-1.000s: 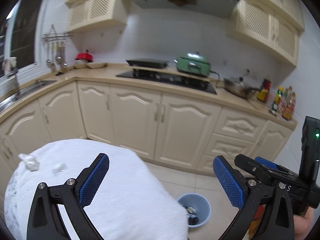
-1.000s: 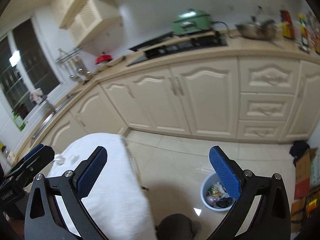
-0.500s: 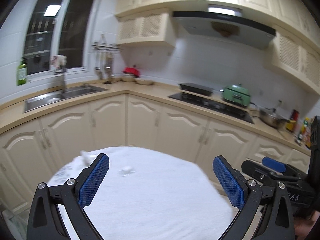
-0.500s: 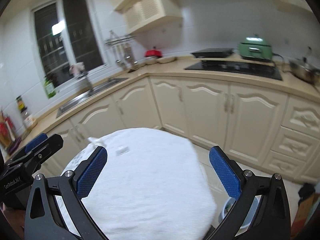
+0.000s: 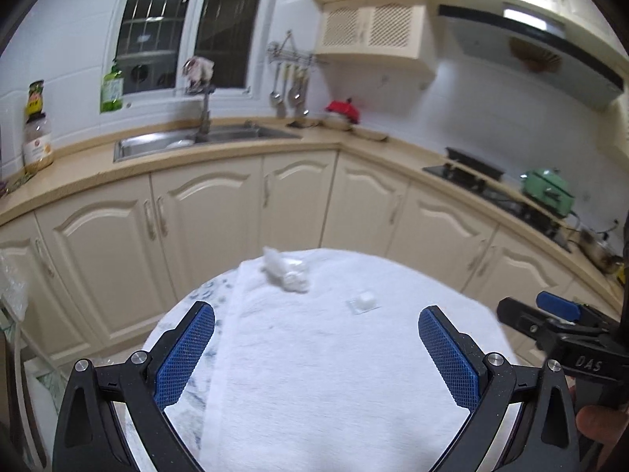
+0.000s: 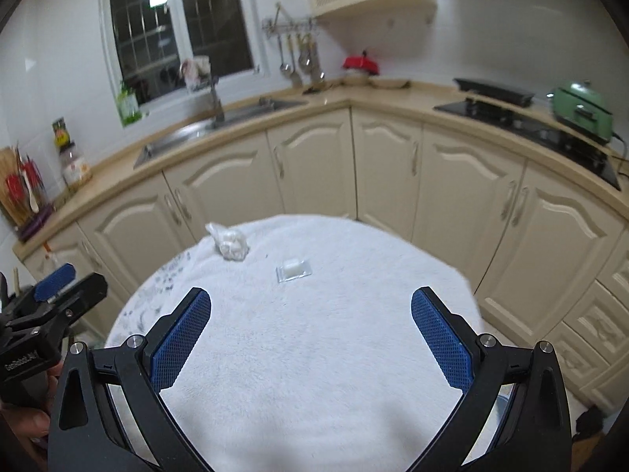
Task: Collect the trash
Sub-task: 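Swing both open tools back over the table, then grasp the white blister pack with the right tool while the left tool grasps crumpled clear plastic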
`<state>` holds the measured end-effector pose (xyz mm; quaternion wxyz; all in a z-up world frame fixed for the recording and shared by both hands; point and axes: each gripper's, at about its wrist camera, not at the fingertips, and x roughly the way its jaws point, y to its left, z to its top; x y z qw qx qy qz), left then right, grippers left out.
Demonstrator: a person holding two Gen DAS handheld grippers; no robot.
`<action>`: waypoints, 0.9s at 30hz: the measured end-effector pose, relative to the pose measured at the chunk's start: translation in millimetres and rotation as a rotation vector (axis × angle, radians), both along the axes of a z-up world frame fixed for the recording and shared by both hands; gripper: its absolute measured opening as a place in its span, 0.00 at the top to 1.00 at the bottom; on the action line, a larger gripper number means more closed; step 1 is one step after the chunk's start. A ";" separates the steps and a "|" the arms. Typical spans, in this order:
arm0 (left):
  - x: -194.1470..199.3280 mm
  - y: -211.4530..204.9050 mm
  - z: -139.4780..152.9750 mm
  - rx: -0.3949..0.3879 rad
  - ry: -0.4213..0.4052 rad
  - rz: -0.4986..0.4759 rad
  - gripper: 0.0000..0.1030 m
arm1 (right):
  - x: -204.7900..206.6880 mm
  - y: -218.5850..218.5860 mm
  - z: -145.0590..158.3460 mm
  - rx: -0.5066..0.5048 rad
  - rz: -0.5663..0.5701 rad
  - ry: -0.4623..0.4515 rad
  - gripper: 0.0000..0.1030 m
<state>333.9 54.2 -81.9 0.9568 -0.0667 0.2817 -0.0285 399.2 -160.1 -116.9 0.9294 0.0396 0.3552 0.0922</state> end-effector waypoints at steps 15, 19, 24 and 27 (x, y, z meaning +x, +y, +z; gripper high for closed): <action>160.5 -37.9 -27.2 0.046 0.184 0.061 0.01 | 145.9 35.5 -118.4 -0.044 0.055 0.228 0.12; 208.5 -37.1 -41.8 0.048 0.227 0.063 0.01 | 168.6 41.8 -140.8 -0.048 0.085 0.263 0.25; 249.8 -40.6 -59.4 0.056 0.258 0.069 0.01 | 179.9 52.6 -154.5 -0.080 0.133 0.255 0.45; 272.7 -45.5 -67.3 0.067 0.264 0.068 0.01 | 179.0 53.5 -153.1 -0.084 0.154 0.237 0.61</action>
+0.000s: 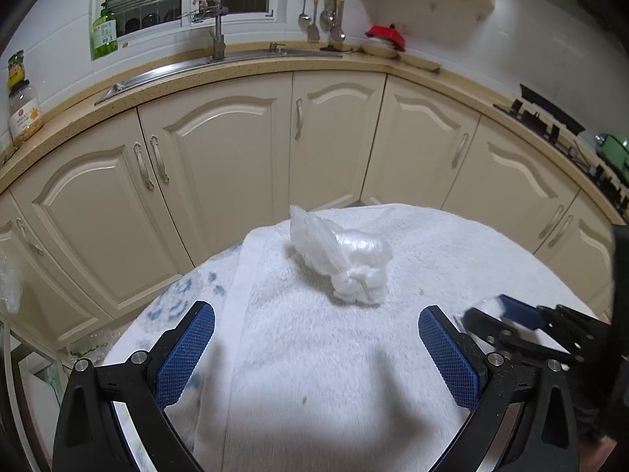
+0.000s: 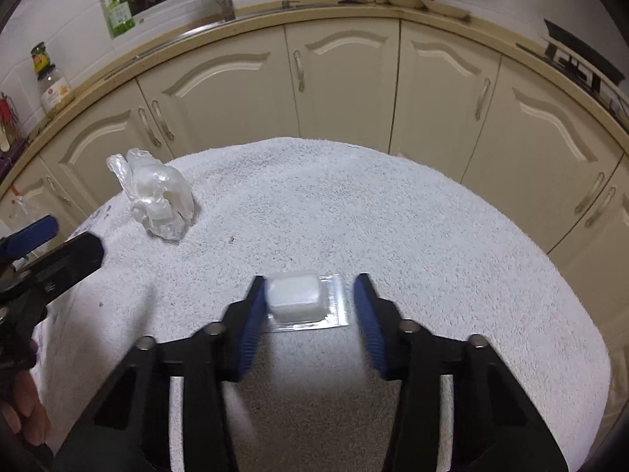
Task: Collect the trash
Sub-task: 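Grasp the white blister pack with the right tool while the left tool grasps crumpled clear plastic, then carry blister pack and clear plastic to the blue bin and release them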
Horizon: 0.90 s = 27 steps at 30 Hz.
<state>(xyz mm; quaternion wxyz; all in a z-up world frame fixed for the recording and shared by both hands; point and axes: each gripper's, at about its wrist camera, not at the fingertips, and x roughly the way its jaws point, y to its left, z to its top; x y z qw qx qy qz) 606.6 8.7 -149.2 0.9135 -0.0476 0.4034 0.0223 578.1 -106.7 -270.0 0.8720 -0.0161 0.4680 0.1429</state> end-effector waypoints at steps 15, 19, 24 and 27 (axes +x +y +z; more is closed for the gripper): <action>105.5 -22.8 -57.1 -0.052 0.064 -0.046 0.50 | -5.8 -21.6 8.5 0.057 -0.031 0.000 0.61; 103.8 -14.3 -54.3 -0.091 0.022 -0.059 0.59 | -13.9 -27.2 14.0 0.070 -0.041 -0.004 0.61; 89.9 -13.0 -43.0 -0.099 -0.004 -0.075 0.69 | -34.2 -36.8 24.1 0.083 -0.062 -0.011 0.61; 73.8 -19.2 -30.2 -0.107 -0.036 -0.099 0.69 | -50.9 -45.8 34.9 0.099 -0.080 -0.023 0.61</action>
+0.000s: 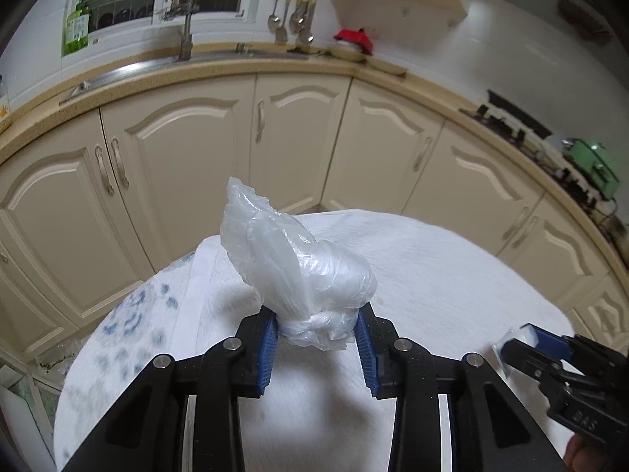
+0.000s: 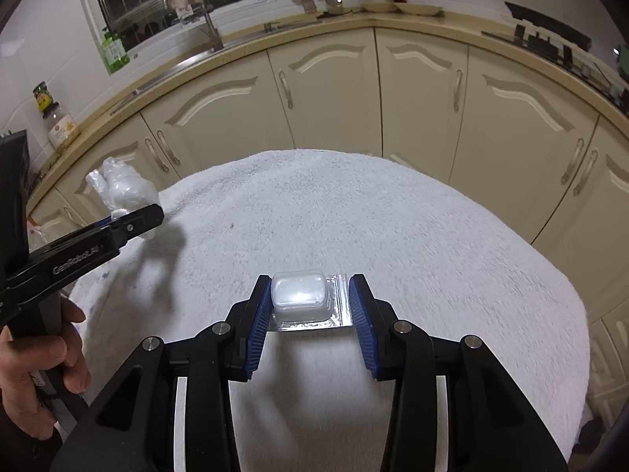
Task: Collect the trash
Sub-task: 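Carry blister pack and clear plastic to the blue bin and release them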
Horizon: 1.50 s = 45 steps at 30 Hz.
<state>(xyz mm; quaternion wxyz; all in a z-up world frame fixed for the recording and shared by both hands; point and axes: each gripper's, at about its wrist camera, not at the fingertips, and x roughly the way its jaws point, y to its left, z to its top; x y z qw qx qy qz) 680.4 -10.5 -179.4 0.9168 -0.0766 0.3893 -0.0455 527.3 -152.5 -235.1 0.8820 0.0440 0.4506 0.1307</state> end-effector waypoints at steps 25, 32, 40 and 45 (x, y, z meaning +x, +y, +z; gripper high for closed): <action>-247.9 -121.2 73.3 -0.051 -0.215 -0.238 0.69 | -185.0 -107.6 105.7 0.011 -0.170 -0.226 0.61; -283.0 -165.8 83.7 -0.049 -0.256 -0.346 0.69 | -221.2 -148.4 123.7 0.024 -0.245 -0.279 0.61; -275.9 -214.7 85.2 -0.063 -0.266 -0.486 0.69 | -256.7 -215.9 129.6 0.021 -0.386 -0.307 0.61; -253.6 -258.3 78.2 -0.075 -0.231 -0.579 0.69 | -276.5 -267.6 119.7 0.007 -0.497 -0.288 0.61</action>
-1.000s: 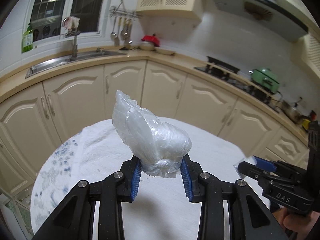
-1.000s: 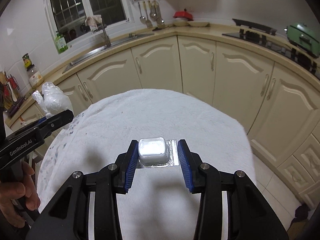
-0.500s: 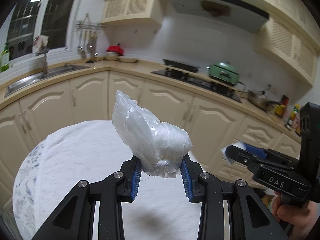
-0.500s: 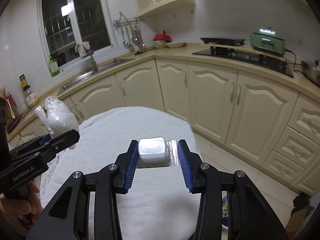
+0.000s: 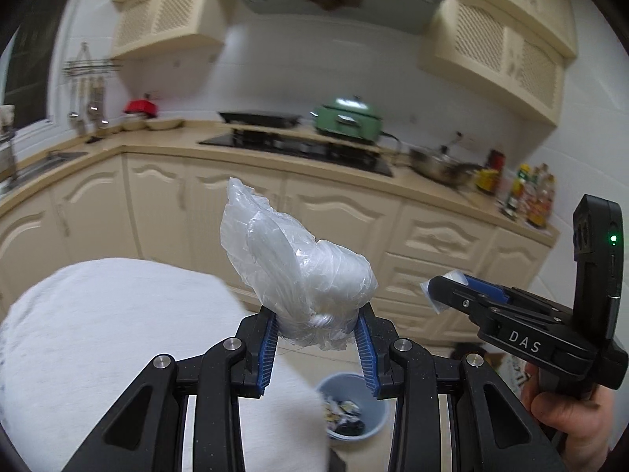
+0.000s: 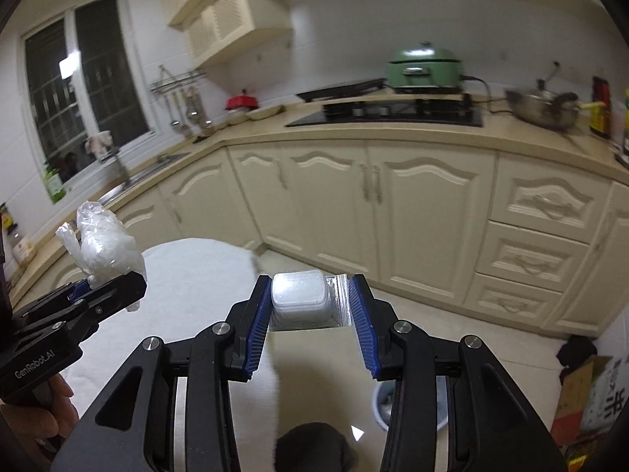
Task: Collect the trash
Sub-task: 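Carry blister pack and clear plastic to the blue bin and release them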
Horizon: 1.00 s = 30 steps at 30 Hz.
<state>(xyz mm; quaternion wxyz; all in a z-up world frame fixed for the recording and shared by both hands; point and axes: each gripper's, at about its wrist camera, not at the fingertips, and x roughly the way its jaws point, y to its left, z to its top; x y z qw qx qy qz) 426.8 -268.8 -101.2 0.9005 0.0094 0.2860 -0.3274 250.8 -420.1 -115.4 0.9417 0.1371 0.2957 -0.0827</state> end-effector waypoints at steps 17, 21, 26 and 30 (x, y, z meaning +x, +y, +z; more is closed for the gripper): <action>94.9 -167.6 -104.7 0.232 0.300 -0.258 0.68 | -12.0 -149.7 -122.4 0.167 -0.240 0.212 0.61; 131.9 -203.8 -129.6 0.298 0.380 -0.276 0.67 | -2.3 -167.6 -153.1 0.228 -0.245 0.242 0.60; 169.2 -234.6 -155.1 0.397 0.431 -0.262 0.23 | 10.8 -189.3 -189.2 0.299 -0.264 0.282 0.47; 191.1 -244.3 -152.5 0.424 0.414 -0.218 0.11 | 9.7 -197.8 -201.6 0.333 -0.293 0.295 0.23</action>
